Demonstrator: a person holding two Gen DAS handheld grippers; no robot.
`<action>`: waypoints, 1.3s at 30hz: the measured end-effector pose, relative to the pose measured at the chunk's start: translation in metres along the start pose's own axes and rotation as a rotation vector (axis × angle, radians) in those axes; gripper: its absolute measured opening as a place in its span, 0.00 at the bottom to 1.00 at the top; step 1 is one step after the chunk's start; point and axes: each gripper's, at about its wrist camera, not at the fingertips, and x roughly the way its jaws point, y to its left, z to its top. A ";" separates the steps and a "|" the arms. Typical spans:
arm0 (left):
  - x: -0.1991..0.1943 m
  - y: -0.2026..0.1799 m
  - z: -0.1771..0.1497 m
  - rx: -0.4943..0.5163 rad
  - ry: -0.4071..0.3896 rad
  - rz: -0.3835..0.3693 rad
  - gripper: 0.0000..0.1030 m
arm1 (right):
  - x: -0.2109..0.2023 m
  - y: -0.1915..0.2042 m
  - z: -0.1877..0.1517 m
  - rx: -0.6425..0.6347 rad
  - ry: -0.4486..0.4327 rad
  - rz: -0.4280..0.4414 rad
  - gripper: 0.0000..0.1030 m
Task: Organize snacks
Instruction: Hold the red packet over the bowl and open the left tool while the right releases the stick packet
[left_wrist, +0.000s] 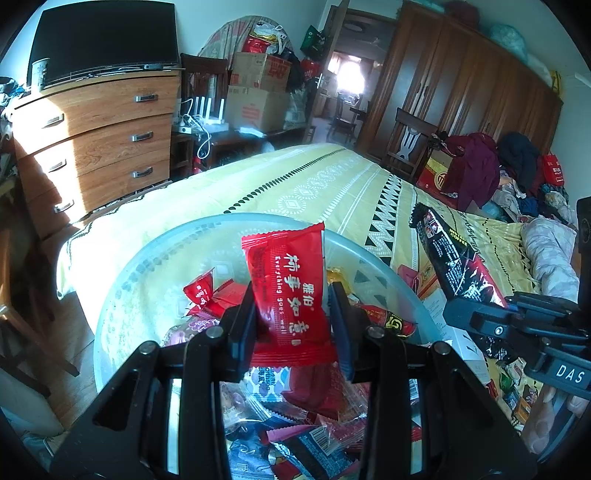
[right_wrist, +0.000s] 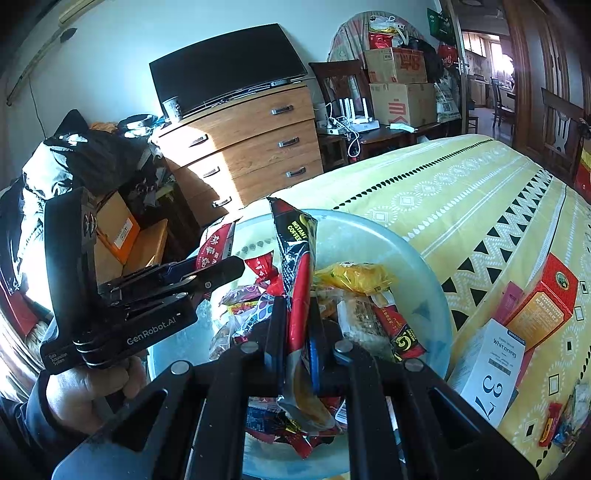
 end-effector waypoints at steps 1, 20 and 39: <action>0.001 0.001 0.000 0.000 0.001 -0.001 0.36 | 0.000 0.000 0.000 -0.001 0.001 0.000 0.12; 0.010 0.008 0.000 -0.009 0.022 0.023 0.61 | 0.009 -0.006 -0.003 0.009 0.012 0.012 0.24; 0.005 0.012 0.005 -0.061 -0.017 0.049 0.94 | -0.013 -0.002 -0.005 -0.023 -0.051 -0.147 0.91</action>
